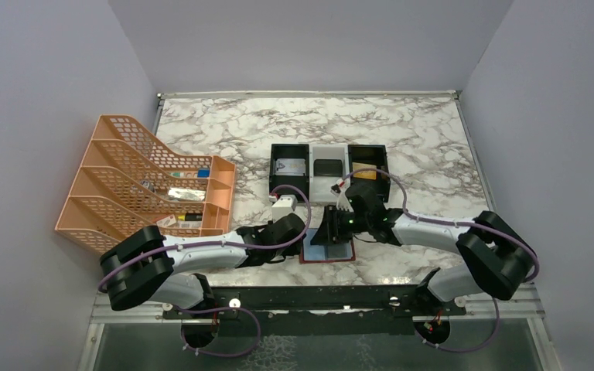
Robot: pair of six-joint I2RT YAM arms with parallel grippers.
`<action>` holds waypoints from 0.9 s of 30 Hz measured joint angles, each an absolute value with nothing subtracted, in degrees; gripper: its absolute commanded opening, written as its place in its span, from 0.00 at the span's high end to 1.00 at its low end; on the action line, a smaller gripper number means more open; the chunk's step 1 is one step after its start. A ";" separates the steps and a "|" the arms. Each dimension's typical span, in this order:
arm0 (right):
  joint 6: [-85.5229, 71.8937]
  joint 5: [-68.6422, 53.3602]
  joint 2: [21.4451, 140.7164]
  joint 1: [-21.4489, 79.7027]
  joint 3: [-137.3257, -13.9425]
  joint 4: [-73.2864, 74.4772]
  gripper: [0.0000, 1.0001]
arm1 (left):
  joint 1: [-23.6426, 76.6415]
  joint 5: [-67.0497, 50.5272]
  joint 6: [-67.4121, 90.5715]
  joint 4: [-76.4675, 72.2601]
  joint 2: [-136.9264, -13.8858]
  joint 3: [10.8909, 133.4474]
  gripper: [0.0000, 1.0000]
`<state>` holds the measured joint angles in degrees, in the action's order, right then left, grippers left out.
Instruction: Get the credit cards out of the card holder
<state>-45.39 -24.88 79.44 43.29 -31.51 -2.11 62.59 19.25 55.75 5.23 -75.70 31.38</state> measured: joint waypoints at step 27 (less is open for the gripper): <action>-44.97 -0.21 55.90 43.07 -29.10 13.19 0.22 | 62.59 19.29 54.00 5.52 -71.02 32.56 0.20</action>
